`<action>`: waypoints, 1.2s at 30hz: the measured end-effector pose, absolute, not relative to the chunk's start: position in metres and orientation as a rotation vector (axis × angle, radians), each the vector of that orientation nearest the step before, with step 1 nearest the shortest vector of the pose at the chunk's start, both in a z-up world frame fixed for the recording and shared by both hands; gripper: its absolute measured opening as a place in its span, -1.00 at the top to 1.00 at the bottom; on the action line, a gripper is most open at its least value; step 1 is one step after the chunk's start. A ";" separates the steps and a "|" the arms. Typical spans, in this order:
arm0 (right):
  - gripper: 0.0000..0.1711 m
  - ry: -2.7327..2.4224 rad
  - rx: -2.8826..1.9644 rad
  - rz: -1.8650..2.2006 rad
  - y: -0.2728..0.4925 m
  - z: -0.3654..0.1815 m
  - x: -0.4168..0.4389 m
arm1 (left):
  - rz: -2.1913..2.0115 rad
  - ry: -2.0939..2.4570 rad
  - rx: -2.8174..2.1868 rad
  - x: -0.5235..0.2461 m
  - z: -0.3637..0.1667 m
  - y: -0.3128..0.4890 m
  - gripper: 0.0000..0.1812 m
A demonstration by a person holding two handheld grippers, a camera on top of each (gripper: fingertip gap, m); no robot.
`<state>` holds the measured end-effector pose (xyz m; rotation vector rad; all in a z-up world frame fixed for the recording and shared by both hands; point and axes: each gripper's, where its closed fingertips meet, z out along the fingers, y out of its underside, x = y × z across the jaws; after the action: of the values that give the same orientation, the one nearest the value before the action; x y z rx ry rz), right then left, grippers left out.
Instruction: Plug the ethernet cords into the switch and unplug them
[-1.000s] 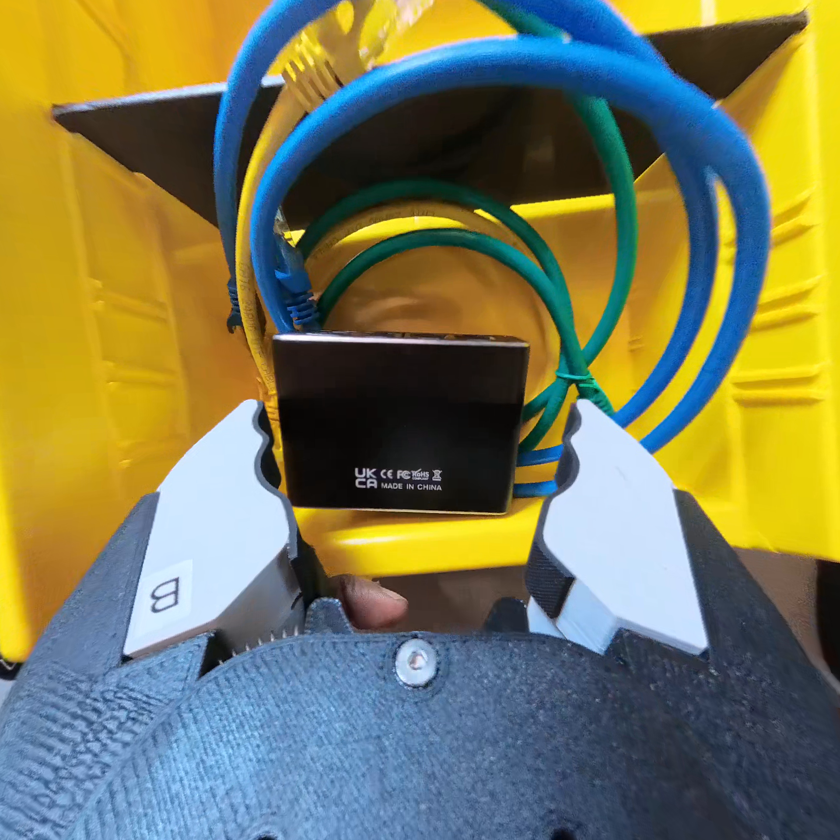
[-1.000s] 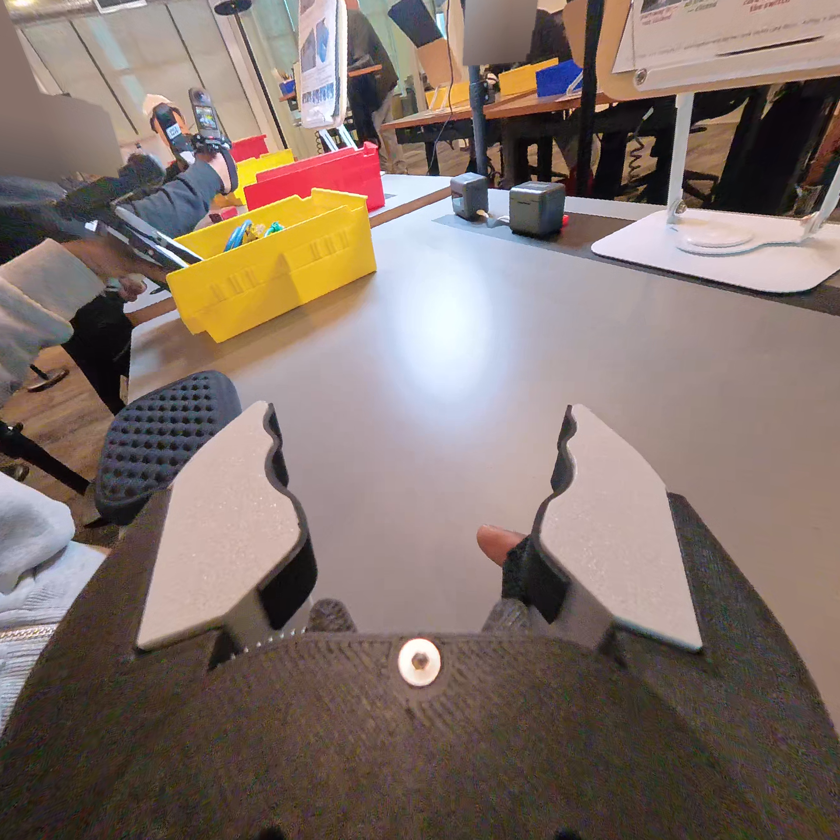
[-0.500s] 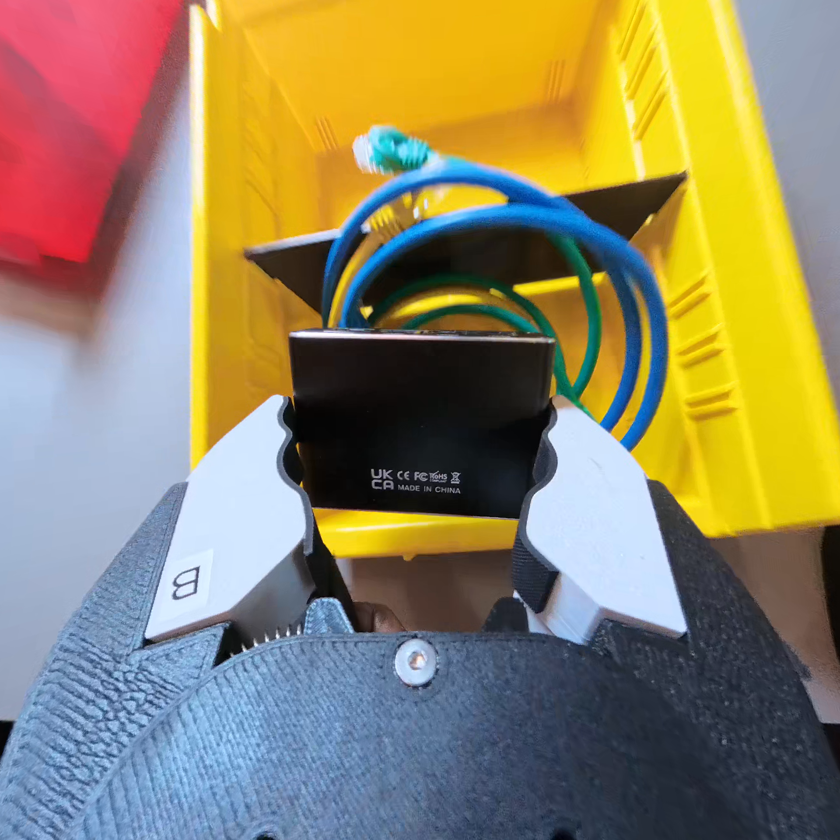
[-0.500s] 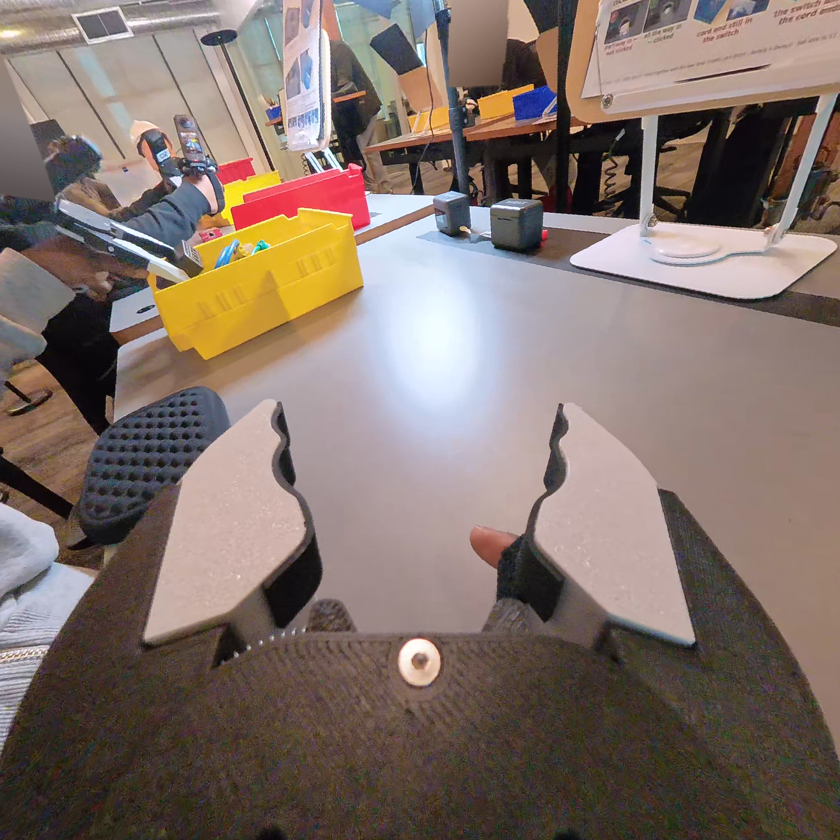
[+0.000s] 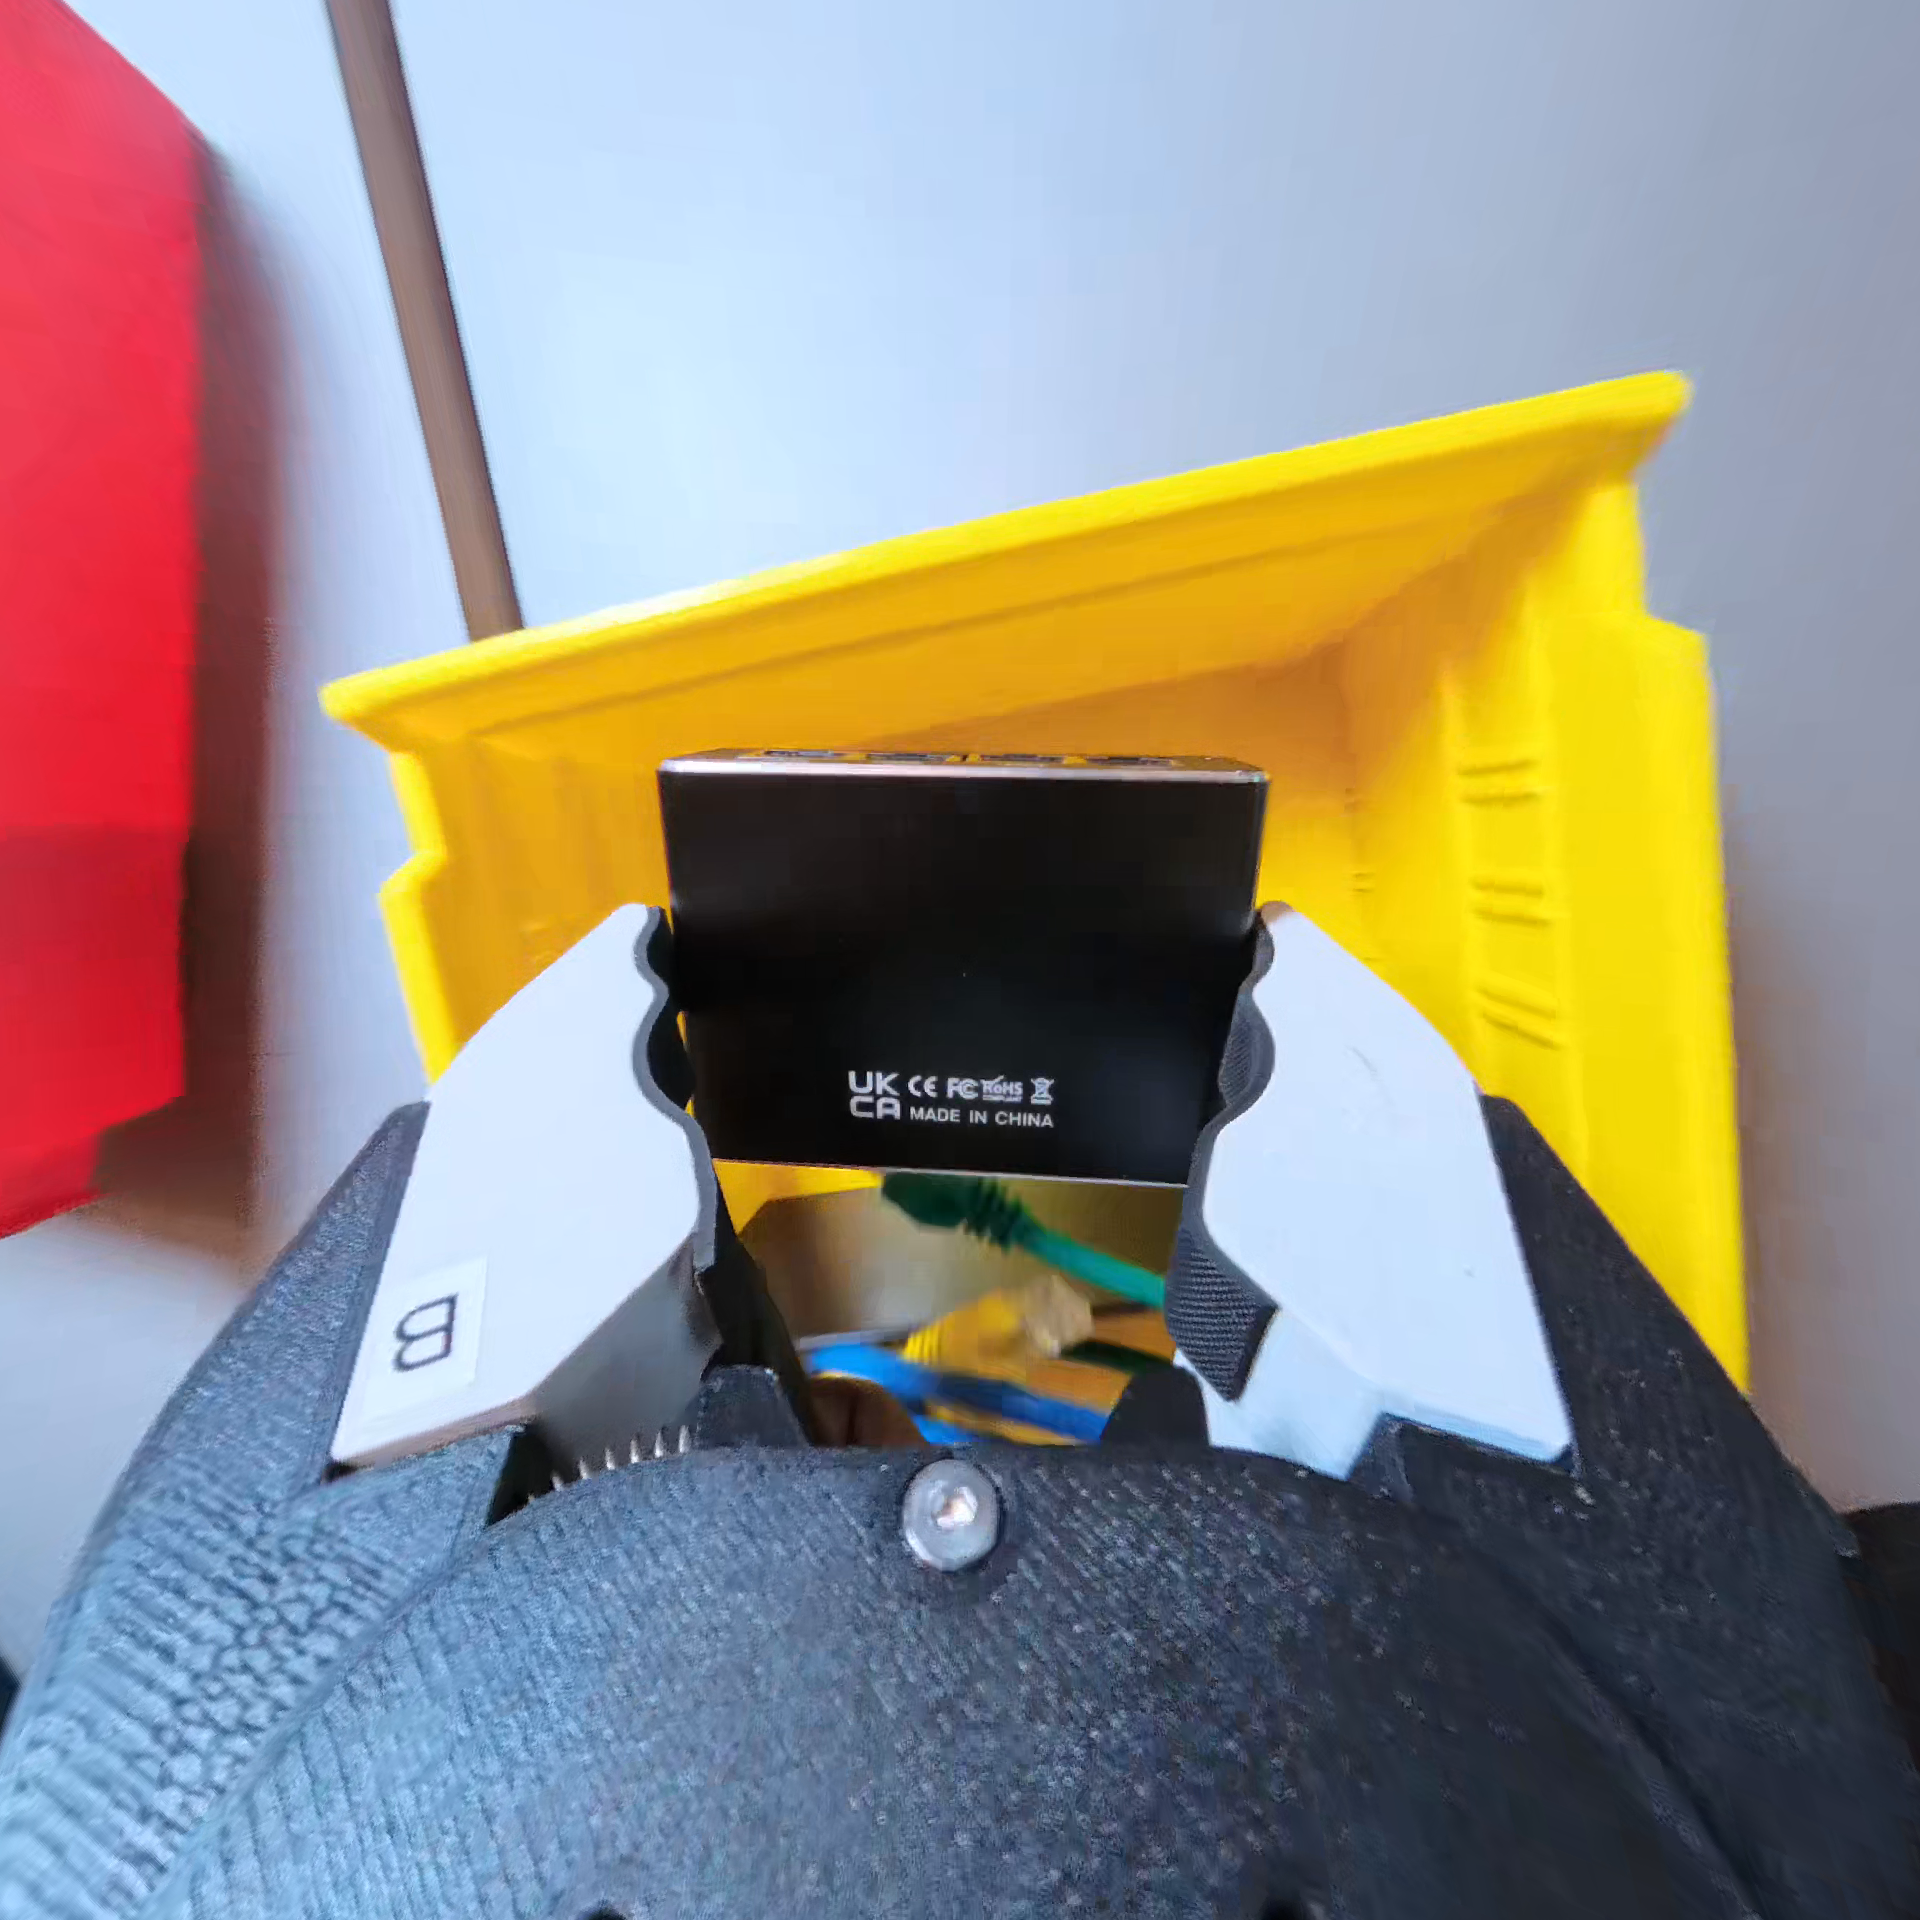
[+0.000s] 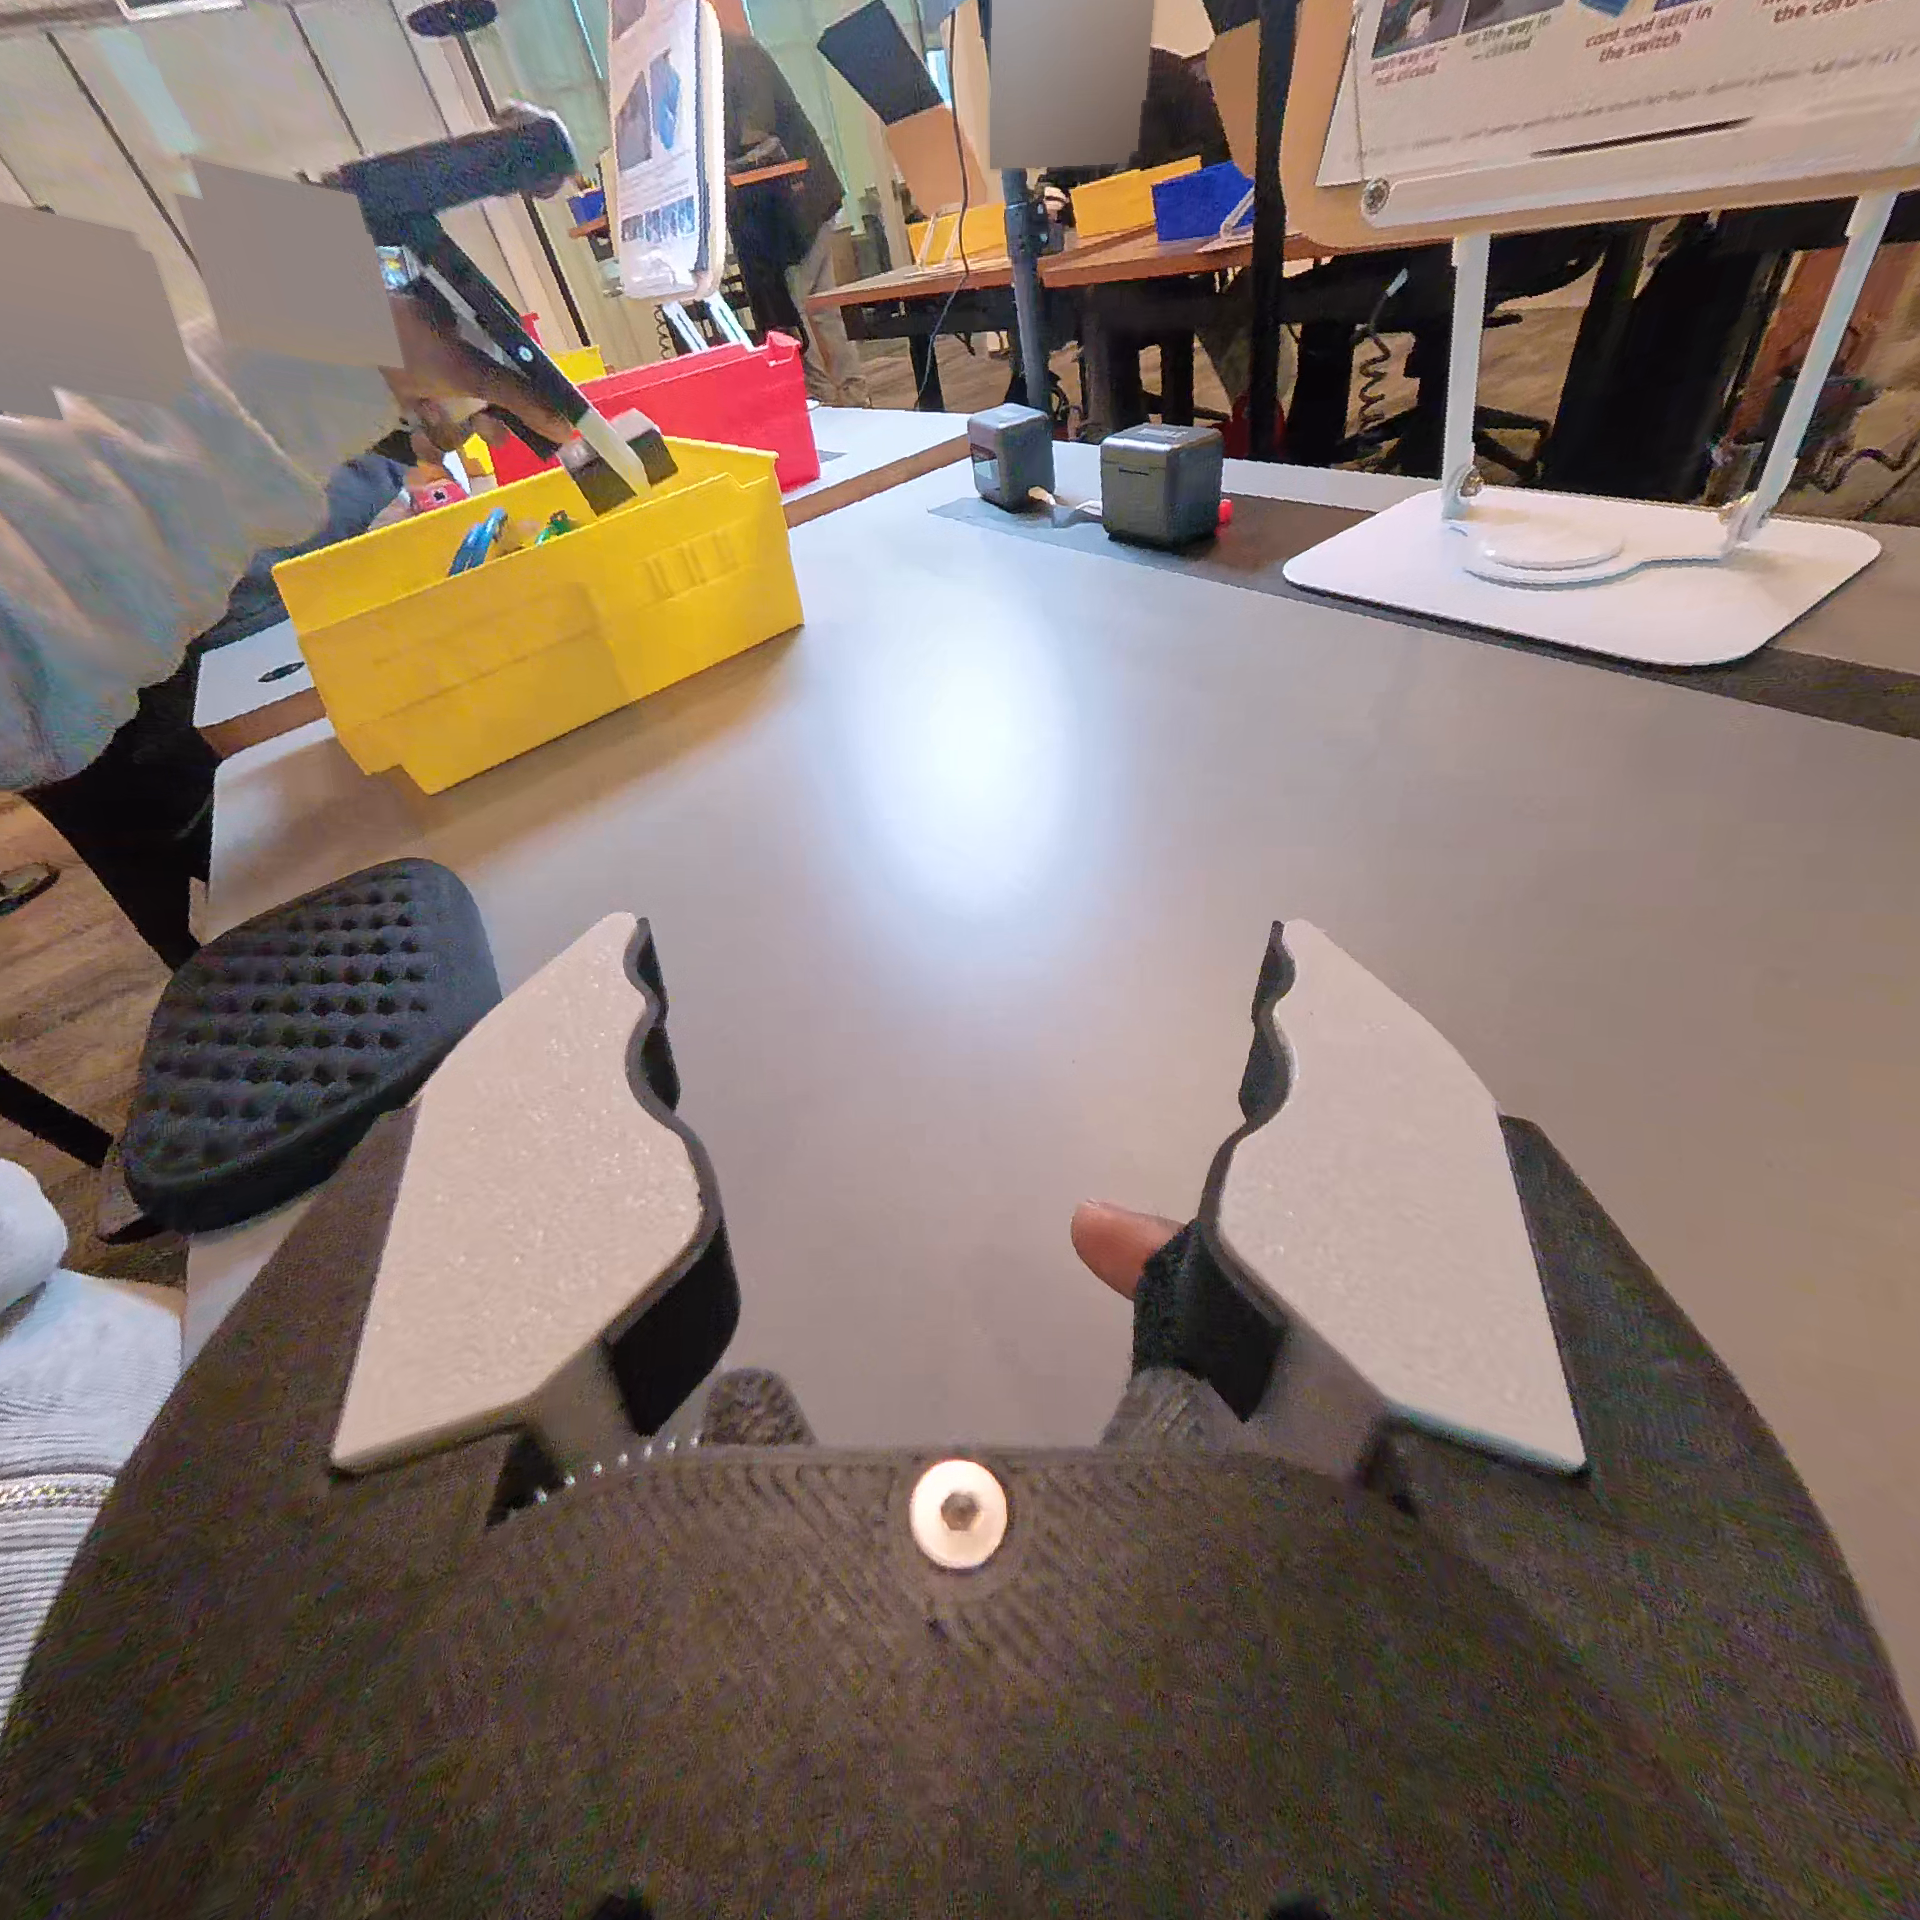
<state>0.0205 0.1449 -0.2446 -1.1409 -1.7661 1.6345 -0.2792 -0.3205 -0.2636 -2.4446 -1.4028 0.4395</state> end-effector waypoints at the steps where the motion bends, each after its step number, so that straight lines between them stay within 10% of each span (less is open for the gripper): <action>1: -0.26 -1.761 -1.144 1.631 0.146 -0.245 0.021 | 0.380 -1.447 -2.466 -0.282 -0.277 -0.321 -0.12; 16: -0.24 -1.738 -1.157 1.605 0.152 -0.246 0.019 | 0.165 -1.538 -2.685 -0.268 -0.328 -0.328 -0.12; 28: -0.42 -1.642 -1.212 1.298 0.189 -0.238 0.012 | 0.951 -0.977 -1.649 -0.148 -0.108 -0.272 -0.20; 36: -0.46 -1.221 -1.471 0.620 0.299 -0.183 0.047 | 1.020 -1.103 -1.432 -0.074 -0.145 -0.266 -0.35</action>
<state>0.0472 0.2989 -0.1830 -1.4713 -1.2208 0.6197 -0.0741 -0.2656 -0.1455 -1.4320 -1.1025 1.0196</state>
